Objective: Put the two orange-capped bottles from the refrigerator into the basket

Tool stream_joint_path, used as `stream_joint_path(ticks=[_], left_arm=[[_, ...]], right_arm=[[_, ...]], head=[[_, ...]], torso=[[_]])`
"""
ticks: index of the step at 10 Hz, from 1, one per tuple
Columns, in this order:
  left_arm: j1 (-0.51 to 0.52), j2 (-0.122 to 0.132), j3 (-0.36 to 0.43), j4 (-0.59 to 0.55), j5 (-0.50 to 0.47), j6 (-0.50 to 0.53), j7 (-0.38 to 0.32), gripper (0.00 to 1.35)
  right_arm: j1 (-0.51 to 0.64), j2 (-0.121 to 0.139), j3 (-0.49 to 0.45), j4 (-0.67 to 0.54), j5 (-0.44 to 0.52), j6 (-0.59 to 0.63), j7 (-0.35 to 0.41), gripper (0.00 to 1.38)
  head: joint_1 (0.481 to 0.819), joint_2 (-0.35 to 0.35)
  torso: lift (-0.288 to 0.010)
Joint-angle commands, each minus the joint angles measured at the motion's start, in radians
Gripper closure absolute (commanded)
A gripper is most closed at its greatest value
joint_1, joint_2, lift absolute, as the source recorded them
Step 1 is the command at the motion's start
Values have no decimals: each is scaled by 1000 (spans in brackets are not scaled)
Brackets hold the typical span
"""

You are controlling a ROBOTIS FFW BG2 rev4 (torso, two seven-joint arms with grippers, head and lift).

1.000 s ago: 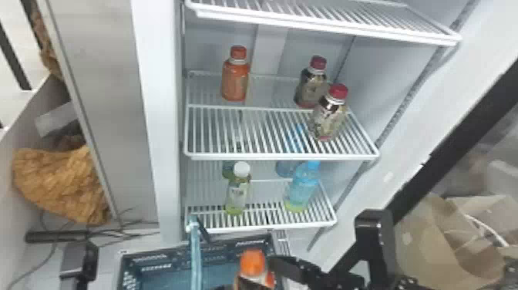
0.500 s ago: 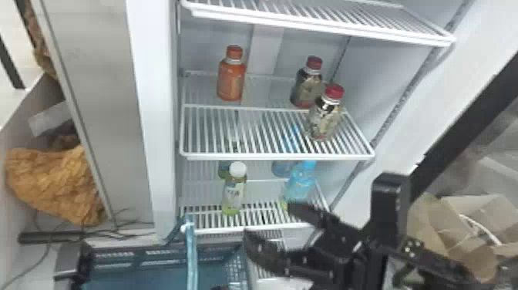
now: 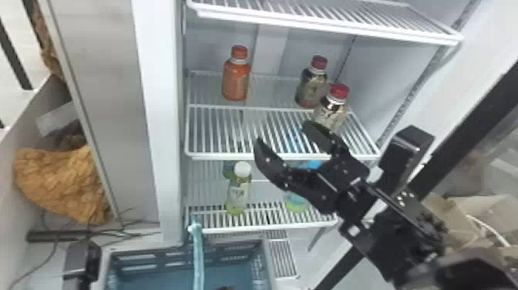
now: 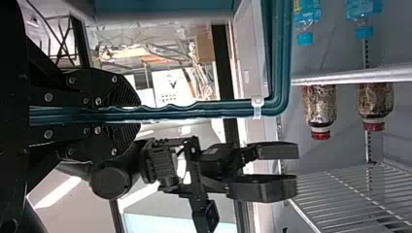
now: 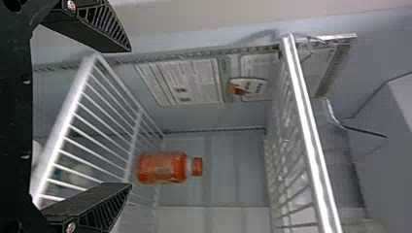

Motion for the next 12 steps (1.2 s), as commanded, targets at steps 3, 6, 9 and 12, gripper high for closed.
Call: stream_joint_path(ticks=[3, 6, 9, 12], left_arm=[[1, 0, -1, 0, 0, 0, 0, 1204], [1, 0, -1, 0, 0, 0, 0, 1204], [1, 2, -3, 0, 2, 0, 0, 1204], [-8, 6, -13, 0, 0, 0, 0, 1204]], right_arm=[[-173, -3, 74, 259, 9, -238, -43, 71], [-289, -1, 128, 424, 17, -321, -85, 58], [-411, -1, 190, 610, 17, -395, -140, 53], [-502, 2, 219, 733, 23, -439, -191, 42]], head=[[695, -227], [695, -204], [695, -183], [695, -163]], torso=[[-40], [-40], [-40], [-40]])
